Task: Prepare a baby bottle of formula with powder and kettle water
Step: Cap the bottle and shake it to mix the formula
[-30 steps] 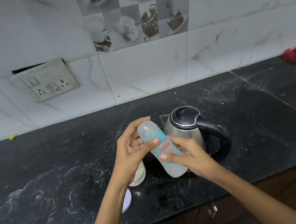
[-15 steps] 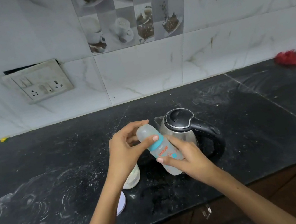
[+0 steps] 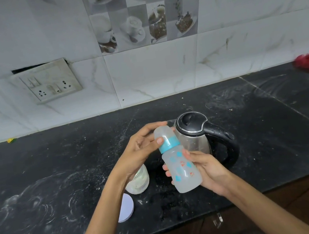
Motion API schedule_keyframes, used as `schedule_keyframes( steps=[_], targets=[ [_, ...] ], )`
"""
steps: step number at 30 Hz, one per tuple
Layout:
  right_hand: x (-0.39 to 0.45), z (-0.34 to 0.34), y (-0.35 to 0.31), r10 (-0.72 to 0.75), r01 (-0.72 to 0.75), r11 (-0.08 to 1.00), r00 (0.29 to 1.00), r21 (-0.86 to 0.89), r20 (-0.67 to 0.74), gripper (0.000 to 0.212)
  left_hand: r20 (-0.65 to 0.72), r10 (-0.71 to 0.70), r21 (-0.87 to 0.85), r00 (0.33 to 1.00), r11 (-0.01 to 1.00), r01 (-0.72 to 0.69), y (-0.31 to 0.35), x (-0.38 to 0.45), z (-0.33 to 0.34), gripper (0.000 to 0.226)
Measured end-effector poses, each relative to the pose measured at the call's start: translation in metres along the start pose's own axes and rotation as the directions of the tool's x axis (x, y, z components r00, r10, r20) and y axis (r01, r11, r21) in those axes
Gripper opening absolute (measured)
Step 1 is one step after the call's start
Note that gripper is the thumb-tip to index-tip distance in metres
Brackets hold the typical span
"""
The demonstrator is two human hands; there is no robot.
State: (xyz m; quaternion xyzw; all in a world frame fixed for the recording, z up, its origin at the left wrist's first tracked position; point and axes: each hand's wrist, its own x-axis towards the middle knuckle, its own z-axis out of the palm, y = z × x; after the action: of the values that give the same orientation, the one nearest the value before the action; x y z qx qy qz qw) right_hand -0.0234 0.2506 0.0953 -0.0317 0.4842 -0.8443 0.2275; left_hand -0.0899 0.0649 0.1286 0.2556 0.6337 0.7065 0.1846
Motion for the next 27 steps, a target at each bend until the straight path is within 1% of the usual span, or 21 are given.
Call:
schedule_keyframes(
  steps=[2, 3, 5, 7, 9, 12, 14, 16, 18, 21, 24, 27],
  targets=[
    [0.0, 0.0, -0.001, -0.05, 0.048, 0.998, 0.998, -0.048, -0.047, 0.052, -0.094, 0.018, 0.099, 0.995, 0.995, -0.009, 0.003, -0.001, 0.003, 0.044],
    [-0.001, 0.001, -0.003, -0.08, 0.073, 0.994, 0.994, -0.082, -0.081, 0.047, -0.149, 0.017, 0.105, 0.989, 0.994, -0.001, 0.005, -0.001, 0.005, 0.048],
    [-0.002, 0.002, -0.006, -0.135, 0.108, 0.978, 0.98, -0.18, -0.145, 0.038, -0.241, -0.026, 0.052, 0.97, 0.998, 0.04, 0.006, -0.004, 0.01, 0.059],
    [-0.001, 0.004, -0.008, -0.192, 0.133, 0.944, 0.966, -0.303, -0.173, 0.033, -0.293, -0.099, -0.005, 0.951, 0.995, 0.102, 0.006, -0.006, 0.016, 0.067],
    [0.0, 0.007, -0.007, -0.251, 0.165, 0.906, 0.951, -0.391, -0.181, 0.035, -0.335, -0.13, -0.003, 0.933, 0.991, 0.137, 0.003, -0.005, 0.024, 0.063],
    [0.004, 0.011, -0.004, -0.319, 0.211, 0.86, 0.933, -0.465, -0.166, 0.043, -0.398, -0.121, -0.043, 0.91, 0.993, 0.114, -0.002, -0.005, 0.033, 0.043],
    [0.005, 0.01, -0.004, -0.33, 0.226, 0.853, 0.932, -0.47, -0.149, 0.044, -0.427, -0.093, -0.044, 0.899, 0.996, 0.082, -0.005, -0.006, 0.035, 0.038],
    [0.005, 0.009, -0.006, -0.305, 0.219, 0.868, 0.944, -0.446, -0.129, 0.038, -0.444, -0.058, -0.027, 0.894, 0.998, 0.051, -0.006, -0.007, 0.037, 0.037],
    [0.004, 0.007, -0.009, -0.273, 0.202, 0.882, 0.956, -0.427, -0.111, 0.032, -0.454, -0.037, -0.018, 0.89, 0.999, 0.033, -0.006, -0.007, 0.039, 0.041],
    [0.003, 0.003, -0.011, -0.234, 0.174, 0.894, 0.967, -0.413, -0.099, 0.031, -0.44, -0.04, -0.029, 0.897, 0.999, 0.03, -0.006, -0.007, 0.038, 0.046],
    [0.001, 0.0, -0.012, -0.185, 0.145, 0.927, 0.979, -0.345, -0.085, 0.037, -0.402, -0.05, -0.066, 0.914, 0.997, 0.026, -0.004, -0.007, 0.036, 0.044],
    [0.002, -0.002, -0.015, -0.125, 0.12, 0.972, 0.992, -0.201, -0.013, 0.042, -0.356, -0.06, -0.115, 0.933, 0.993, 0.02, -0.002, -0.006, 0.036, 0.041]
  ],
)
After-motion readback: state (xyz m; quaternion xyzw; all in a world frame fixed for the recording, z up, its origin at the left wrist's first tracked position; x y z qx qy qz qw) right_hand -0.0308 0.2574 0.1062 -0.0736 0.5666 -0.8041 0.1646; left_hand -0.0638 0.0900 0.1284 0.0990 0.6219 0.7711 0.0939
